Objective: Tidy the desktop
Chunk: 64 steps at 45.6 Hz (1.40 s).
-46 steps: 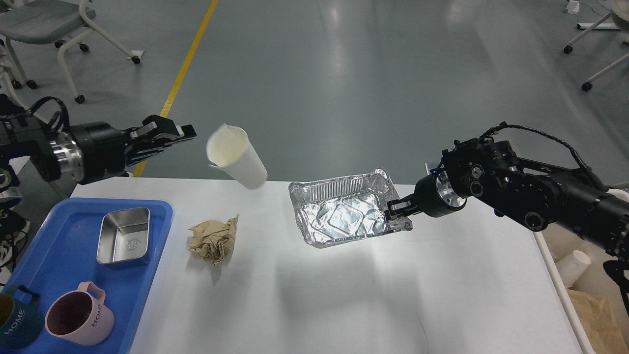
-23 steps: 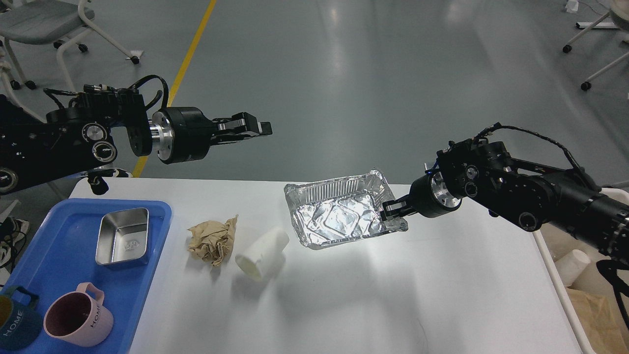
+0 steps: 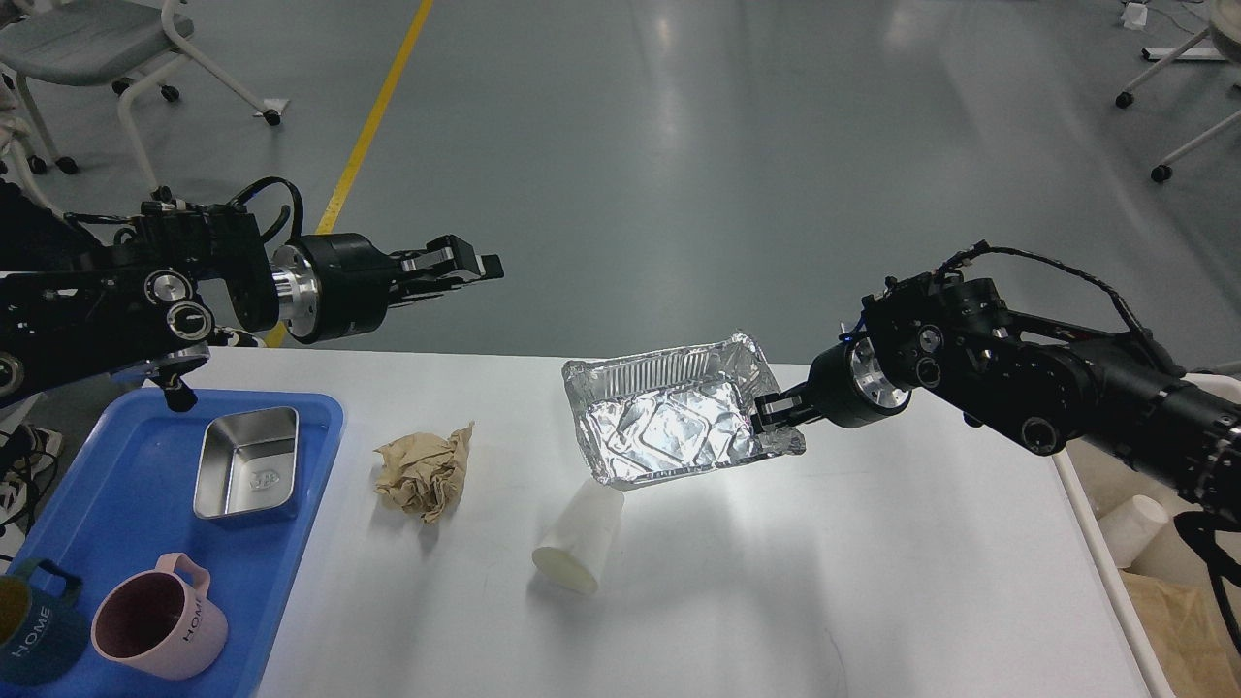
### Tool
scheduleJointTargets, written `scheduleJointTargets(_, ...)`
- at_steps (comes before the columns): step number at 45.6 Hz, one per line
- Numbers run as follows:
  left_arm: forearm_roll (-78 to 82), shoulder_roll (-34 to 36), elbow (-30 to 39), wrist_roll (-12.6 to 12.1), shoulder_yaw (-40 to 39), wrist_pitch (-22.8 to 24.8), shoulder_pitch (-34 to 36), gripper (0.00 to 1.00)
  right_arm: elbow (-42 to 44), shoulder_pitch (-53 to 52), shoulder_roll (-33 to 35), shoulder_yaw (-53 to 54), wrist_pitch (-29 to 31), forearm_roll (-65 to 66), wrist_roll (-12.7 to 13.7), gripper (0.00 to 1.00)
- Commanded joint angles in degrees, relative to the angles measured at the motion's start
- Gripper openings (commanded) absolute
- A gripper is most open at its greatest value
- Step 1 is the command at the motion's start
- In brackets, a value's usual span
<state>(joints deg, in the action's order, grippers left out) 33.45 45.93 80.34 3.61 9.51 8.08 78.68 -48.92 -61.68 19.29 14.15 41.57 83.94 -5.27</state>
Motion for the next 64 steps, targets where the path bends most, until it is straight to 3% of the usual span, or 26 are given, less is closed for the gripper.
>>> scheduleJointTargets(1, -3.57, 5.65, 0.26, -0.36, 0.07, 0.27, -0.99, 0.97, 0.14, 0.15, -0.05, 0.01, 0.00, 0.08, 0.00, 0.00)
scheduleJointTargets(11, -3.31, 19.45, 1.75, 0.08, 0.16, 7.12, -2.83, 0.97, 0.58, 0.24, -0.40, 0.01, 0.00, 0.08, 0.00, 0.00)
scheduleJointTargets(22, -2.61, 37.82, 5.09, 0.52, 0.16, 7.39, -4.06, 0.97, 0.58, 0.85, -0.40, 0.01, 0.00, 0.08, -0.09, 0.00)
scheduleJointTargets(32, -0.06, 46.53, 5.09, 1.48, 0.16, 8.00, -4.33, 0.97, 0.75, 0.68, -1.19, -0.26, 0.00, 0.26, 0.00, 0.00)
scheduleJointTargets(39, 0.65, 45.31, 5.09, 2.01, 0.25, 8.09, -4.42, 0.97, 0.67, 0.33, -1.28, -0.35, 0.00, 0.17, 0.00, 0.00)
scheduleJointTargets(45, 0.65, 39.34, 4.66, 2.01, 0.68, 7.57, -6.87, 0.97, 0.67, 0.50, -0.84, -0.35, 0.00, 0.17, 0.00, 0.00)
scheduleJointTargets(51, 0.73, 30.82, 3.60, 2.01, 0.77, 5.72, -10.04, 0.97, 0.58, 0.59, -0.75, -0.26, 0.00, 0.17, 0.00, 0.00)
scheduleJointTargets(64, 0.74, 9.02, -0.62, 2.01, 0.42, -3.24, -19.97, 0.97, 0.67, 0.85, -0.75, -0.26, 0.00, 0.17, -0.09, 0.00)
